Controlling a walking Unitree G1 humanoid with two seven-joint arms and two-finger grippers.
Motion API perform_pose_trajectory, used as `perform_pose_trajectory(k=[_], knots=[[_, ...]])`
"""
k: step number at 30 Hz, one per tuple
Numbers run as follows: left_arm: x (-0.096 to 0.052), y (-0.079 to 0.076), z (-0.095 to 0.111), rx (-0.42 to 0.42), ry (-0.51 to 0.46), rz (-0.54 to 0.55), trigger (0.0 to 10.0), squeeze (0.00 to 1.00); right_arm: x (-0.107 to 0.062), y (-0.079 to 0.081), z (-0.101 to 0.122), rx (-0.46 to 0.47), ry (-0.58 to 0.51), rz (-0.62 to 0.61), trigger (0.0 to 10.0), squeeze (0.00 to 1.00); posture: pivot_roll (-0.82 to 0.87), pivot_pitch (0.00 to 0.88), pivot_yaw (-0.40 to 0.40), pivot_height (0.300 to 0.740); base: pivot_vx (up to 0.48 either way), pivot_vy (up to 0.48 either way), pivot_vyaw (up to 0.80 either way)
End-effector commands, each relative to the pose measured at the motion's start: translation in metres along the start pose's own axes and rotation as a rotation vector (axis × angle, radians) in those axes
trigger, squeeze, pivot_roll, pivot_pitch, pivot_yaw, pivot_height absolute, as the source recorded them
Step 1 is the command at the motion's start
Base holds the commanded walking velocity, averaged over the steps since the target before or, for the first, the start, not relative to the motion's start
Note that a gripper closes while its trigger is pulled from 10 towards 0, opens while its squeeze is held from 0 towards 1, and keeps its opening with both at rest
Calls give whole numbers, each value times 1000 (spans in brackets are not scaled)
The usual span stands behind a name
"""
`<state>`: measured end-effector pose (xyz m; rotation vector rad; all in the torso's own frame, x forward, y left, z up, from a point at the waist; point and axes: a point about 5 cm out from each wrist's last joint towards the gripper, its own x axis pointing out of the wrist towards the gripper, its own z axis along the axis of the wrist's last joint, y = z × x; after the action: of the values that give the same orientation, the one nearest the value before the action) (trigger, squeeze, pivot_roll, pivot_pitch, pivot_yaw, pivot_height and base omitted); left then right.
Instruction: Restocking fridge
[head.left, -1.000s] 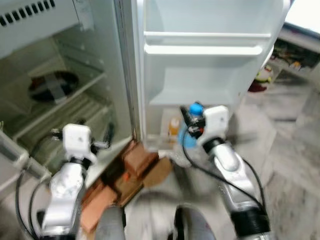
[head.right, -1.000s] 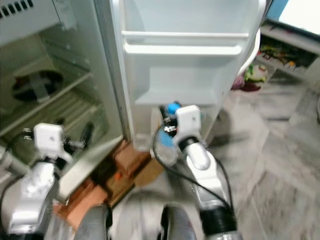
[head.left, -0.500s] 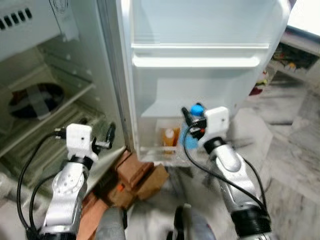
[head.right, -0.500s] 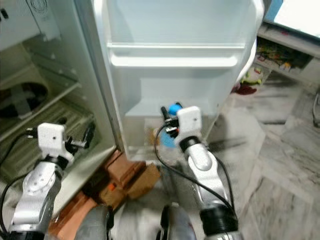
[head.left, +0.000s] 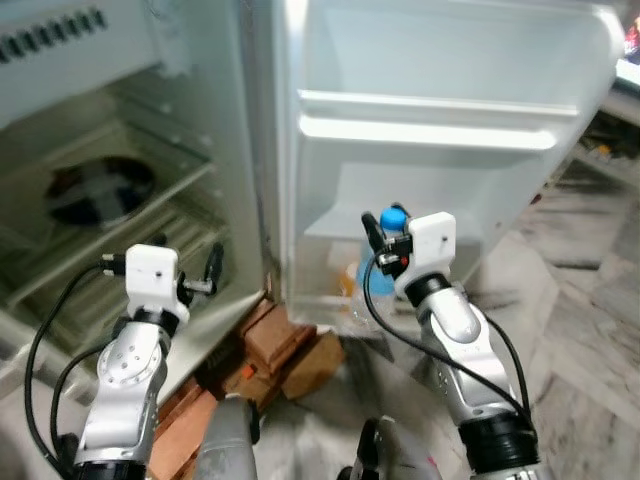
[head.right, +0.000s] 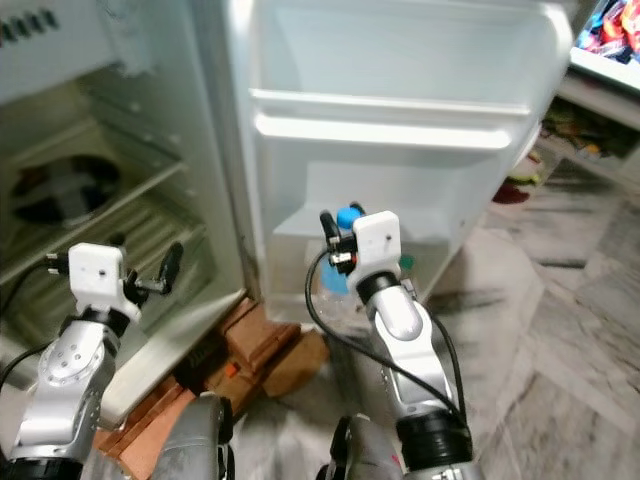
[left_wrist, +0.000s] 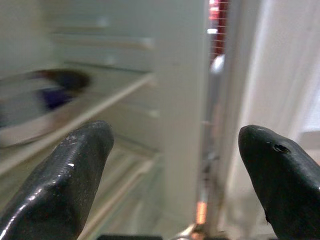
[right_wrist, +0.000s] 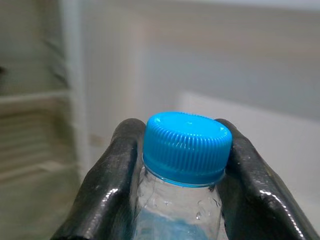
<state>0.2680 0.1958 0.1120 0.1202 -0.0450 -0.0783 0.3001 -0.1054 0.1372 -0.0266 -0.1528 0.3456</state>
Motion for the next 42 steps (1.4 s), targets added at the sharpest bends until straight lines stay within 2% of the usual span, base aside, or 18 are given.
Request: perform_pose_trajectory(k=[1, 11, 23, 42], knots=[[1, -2, -3, -6, 14, -1, 10000, 0, 2, 0, 7, -4, -34, -5, 10000, 0, 82, 84, -55, 647, 0, 0, 431], [1, -3, -3, -5, 17, -3, 10000, 0, 3, -4, 7, -3, -36, -33, 10000, 0, 81, 88, -54, 647, 0, 0, 0], [2, -5, -1, -3, 6, -2, 10000, 0, 4, -2, 8, 4, -48, -21, 10000, 0, 83, 84, -54, 577, 0, 0, 0], [1, -8, 4, -15, -27, -33, 10000, 0, 7, 0, 9, 7, -55, -11, 10000, 0, 84, 93, -55, 577, 0, 0, 0]])
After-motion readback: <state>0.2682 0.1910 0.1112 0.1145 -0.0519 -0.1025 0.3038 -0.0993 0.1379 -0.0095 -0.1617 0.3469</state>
